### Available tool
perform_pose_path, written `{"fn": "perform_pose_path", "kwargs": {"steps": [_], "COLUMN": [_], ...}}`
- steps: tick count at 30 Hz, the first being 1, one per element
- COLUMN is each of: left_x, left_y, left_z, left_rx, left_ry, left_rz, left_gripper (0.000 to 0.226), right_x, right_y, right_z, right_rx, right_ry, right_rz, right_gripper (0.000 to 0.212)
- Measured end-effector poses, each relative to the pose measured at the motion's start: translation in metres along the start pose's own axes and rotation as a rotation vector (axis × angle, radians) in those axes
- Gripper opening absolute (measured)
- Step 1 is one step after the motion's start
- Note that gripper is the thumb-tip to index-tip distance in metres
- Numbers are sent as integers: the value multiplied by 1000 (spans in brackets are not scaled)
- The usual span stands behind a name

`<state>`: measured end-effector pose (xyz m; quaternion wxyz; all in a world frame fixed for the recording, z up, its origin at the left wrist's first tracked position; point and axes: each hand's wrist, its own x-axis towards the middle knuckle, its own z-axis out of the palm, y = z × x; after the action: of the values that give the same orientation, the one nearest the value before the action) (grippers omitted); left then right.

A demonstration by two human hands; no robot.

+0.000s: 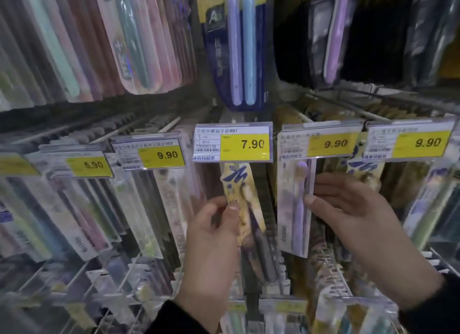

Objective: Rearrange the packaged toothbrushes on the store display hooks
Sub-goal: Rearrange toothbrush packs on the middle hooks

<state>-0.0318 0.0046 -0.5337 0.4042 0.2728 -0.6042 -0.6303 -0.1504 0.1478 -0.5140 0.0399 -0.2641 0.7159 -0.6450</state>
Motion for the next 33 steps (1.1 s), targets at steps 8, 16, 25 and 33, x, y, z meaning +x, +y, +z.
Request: {"fn": "perform_pose_path", "kwargs": {"steps": [8,16,25,33], "left_x": [-12,-24,-29,-26], "left_y": [3,-14,-12,-8], "left_z": [-18,-36,-68,-62], "left_rx": [23,-34,36,8], "left_ry": [-41,31,121,152], "left_rz": [58,53,82,86], "left_gripper": [22,32,34,32], "right_x": [6,-3,-38,-28], "right_y": [-8,-10,-10,-8], "right_z": [8,6,30,59], "right_rx": [-13,141,128,-46], "right_ry": [31,-6,-211,-203], "right_rz": [-8,-12,152,46], "right_gripper": [11,32,30,21]}}
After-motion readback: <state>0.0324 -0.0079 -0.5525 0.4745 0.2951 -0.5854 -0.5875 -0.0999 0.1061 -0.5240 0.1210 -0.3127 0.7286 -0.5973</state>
